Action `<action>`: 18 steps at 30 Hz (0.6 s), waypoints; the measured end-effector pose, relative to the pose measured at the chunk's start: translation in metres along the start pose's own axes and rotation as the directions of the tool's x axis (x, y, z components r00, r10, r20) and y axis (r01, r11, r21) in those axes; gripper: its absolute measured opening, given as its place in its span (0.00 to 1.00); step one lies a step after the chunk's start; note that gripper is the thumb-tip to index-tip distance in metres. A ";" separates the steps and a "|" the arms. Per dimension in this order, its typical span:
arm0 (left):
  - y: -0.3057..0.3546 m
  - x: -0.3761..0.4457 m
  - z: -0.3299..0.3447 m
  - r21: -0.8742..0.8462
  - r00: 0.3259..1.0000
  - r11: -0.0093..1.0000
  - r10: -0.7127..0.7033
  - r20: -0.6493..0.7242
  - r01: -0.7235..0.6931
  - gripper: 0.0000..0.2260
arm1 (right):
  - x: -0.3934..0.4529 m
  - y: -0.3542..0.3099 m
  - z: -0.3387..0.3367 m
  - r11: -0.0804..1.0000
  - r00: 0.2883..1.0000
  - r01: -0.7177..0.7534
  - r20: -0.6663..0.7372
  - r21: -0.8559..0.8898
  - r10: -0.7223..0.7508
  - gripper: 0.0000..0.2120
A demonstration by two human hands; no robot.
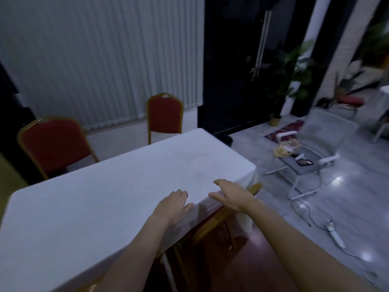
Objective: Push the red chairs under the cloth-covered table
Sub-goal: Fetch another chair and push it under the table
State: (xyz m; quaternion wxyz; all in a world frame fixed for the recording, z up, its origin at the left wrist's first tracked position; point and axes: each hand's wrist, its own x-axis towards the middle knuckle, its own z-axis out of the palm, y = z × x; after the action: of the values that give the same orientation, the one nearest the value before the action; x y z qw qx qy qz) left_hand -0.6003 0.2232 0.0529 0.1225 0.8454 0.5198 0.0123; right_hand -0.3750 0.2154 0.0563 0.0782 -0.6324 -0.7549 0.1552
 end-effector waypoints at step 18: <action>0.297 0.322 -0.002 0.123 0.964 0.957 0.253 0.079 -0.261 0.19 | 0.016 0.339 -0.148 0.933 0.955 -0.243 -0.105 0.266 0.279 0.33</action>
State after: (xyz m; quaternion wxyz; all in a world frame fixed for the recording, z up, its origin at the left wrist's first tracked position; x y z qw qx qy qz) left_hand -0.1929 0.3803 0.0856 0.0798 0.9120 0.4010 -0.0329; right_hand -0.0161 0.3029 0.0811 0.1891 -0.7218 -0.6308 0.2130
